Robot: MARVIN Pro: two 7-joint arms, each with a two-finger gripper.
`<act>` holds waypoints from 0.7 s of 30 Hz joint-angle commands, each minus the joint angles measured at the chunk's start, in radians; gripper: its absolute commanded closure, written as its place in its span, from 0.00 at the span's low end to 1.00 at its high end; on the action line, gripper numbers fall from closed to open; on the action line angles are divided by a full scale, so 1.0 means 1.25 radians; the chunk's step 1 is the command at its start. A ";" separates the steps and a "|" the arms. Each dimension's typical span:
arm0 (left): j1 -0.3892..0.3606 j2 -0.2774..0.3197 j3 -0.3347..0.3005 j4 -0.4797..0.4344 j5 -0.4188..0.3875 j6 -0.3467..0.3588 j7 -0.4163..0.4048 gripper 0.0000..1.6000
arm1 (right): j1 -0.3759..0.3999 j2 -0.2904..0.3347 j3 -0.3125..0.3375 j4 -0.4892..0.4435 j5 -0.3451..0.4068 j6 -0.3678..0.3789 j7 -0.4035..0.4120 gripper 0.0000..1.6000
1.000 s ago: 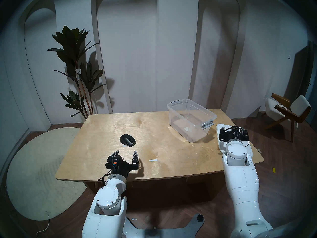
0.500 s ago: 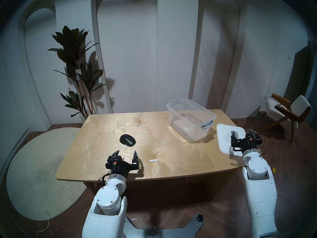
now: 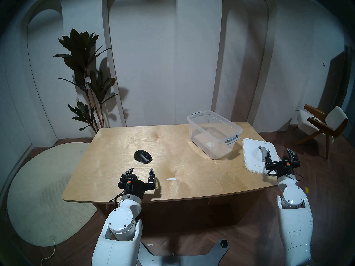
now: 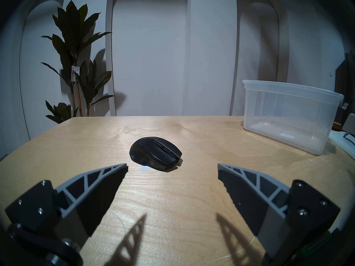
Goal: Open a storage container and put mouse inside
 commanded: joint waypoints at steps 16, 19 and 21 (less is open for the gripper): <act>-0.003 0.002 0.002 -0.019 -0.001 -0.003 0.001 0.00 | 0.041 0.024 0.019 0.034 0.312 -0.072 0.181 0.00; -0.003 0.001 0.002 -0.018 -0.001 -0.003 0.001 0.00 | 0.044 0.037 0.032 0.032 0.342 -0.057 0.206 0.00; -0.003 0.001 0.002 -0.019 -0.001 -0.003 0.001 0.00 | 0.043 0.044 0.038 0.027 0.349 -0.048 0.221 0.00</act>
